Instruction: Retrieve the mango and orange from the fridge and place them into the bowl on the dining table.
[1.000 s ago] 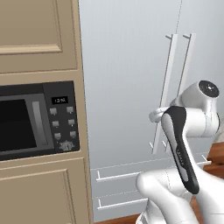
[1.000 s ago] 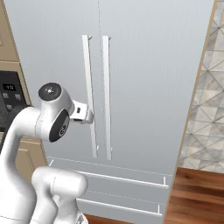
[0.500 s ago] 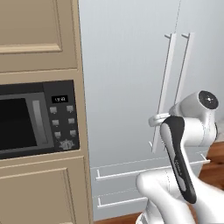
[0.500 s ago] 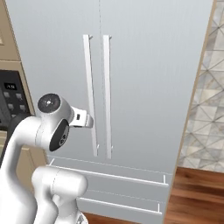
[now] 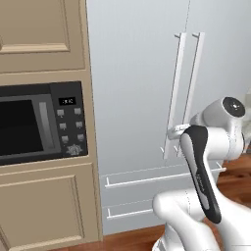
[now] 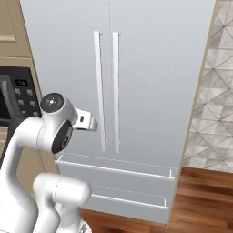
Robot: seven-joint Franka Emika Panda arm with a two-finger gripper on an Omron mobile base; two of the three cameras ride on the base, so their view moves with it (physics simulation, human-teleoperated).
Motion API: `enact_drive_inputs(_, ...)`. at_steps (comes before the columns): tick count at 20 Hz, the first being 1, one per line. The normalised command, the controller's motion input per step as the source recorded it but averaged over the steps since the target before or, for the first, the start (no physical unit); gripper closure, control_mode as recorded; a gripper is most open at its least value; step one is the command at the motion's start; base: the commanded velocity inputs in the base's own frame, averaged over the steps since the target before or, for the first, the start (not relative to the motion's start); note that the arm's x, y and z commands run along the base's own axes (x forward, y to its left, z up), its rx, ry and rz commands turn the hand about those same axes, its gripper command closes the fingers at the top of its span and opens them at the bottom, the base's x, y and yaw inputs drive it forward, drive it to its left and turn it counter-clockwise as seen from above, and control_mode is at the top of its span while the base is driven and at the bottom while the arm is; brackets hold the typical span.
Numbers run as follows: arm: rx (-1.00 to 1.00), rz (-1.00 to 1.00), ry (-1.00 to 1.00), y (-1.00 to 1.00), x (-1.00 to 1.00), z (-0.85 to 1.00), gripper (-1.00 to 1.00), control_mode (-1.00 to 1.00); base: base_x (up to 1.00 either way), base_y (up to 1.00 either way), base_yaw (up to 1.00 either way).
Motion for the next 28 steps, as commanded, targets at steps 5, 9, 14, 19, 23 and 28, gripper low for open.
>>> enact_drive_inputs(5,0.00,0.00,0.00,0.00,0.00,0.00,-1.00,1.00,-0.60,-0.32,0.00)
enact_drive_inputs(9,0.00,0.00,0.00,0.00,0.00,0.00,-1.00,1.00,-0.58,-0.39,0.00)
enact_drive_inputs(14,0.00,0.00,0.00,0.00,0.00,0.00,-1.00,1.00,-0.46,-0.35,0.00)
enact_drive_inputs(19,0.00,0.00,-0.02,0.04,0.09,-0.01,-1.00,-1.00,0.01,0.01,0.00)
enact_drive_inputs(23,0.02,0.00,-0.03,0.19,0.83,-0.01,-1.00,-1.00,0.00,0.00,0.00)
enact_drive_inputs(28,0.06,0.00,0.00,0.03,0.97,0.00,-1.00,-1.00,0.00,0.00,0.00)
